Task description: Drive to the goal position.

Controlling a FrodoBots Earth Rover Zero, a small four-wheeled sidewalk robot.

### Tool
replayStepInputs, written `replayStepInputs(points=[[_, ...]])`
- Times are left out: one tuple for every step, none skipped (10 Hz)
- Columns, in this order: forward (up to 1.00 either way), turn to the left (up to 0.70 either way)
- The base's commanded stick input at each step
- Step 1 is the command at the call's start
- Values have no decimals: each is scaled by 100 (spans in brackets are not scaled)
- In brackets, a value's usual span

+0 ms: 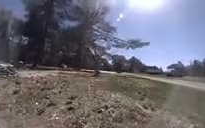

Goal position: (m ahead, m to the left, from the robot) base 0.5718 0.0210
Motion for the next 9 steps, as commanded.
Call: replayStepInputs(points=[[69, 6], [69, 6], [69, 6], [69, 6], [69, 6], [69, 6], [69, 6], [69, 6], [69, 6]])
